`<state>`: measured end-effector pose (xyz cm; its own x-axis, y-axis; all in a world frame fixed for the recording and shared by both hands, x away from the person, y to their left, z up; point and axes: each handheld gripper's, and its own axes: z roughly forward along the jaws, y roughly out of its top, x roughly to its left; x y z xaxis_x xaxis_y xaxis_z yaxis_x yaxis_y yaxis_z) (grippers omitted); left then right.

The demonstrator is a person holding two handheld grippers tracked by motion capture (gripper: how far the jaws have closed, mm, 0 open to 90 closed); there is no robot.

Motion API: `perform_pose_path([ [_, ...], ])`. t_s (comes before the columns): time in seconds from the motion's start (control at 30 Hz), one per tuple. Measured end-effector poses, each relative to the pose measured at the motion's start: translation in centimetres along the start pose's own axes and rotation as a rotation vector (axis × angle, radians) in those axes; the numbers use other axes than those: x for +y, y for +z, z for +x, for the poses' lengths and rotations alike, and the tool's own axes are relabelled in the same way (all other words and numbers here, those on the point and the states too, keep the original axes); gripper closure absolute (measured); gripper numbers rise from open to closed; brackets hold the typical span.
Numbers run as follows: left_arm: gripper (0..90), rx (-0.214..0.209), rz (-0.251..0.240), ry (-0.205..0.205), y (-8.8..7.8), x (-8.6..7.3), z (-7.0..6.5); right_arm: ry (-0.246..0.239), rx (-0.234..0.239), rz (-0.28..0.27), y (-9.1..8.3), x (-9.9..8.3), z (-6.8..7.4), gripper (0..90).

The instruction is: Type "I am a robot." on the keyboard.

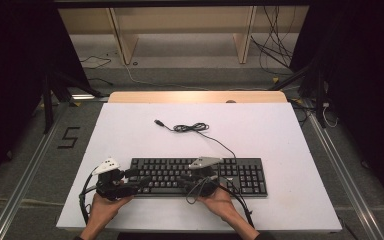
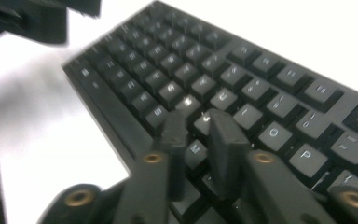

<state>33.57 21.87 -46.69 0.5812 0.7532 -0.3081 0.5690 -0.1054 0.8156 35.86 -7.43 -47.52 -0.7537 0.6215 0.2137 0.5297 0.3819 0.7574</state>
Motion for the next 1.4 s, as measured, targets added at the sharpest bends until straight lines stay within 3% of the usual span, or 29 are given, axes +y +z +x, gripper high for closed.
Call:
perform_pose_path([
  [0.07,31.6,0.001,-0.002,-0.004,0.0,0.0,0.1,-0.006,0.013,-0.014,-0.3,0.0,0.0,69.9],
  [0.13,31.6,0.002,-0.006,-0.006,0.0,0.0,0.1,0.000,0.038,-0.043,-1.0,0.2,0.1,54.0],
  [0.27,31.6,0.005,-0.007,-0.008,0.0,0.0,0.1,0.004,0.061,-0.074,-1.7,0.3,0.1,47.3],
  [0.33,31.6,0.006,-0.007,-0.010,0.0,0.0,0.1,0.000,0.062,-0.086,-2.0,0.5,0.2,38.3],
  [0.67,31.8,0.016,-0.004,-0.010,-0.1,0.0,0.3,-0.001,0.092,-0.149,-3.3,0.7,0.8,29.3],
  [1.0,31.4,0.018,-0.007,-0.014,-0.1,0.0,0.4,-0.018,0.098,-0.122,-2.8,0.6,1.4,33.3],
  [1.4,29.6,0.024,-0.014,-0.010,-0.2,0.0,0.5,-0.011,0.050,-0.048,-1.8,0.1,1.3,64.6],
])
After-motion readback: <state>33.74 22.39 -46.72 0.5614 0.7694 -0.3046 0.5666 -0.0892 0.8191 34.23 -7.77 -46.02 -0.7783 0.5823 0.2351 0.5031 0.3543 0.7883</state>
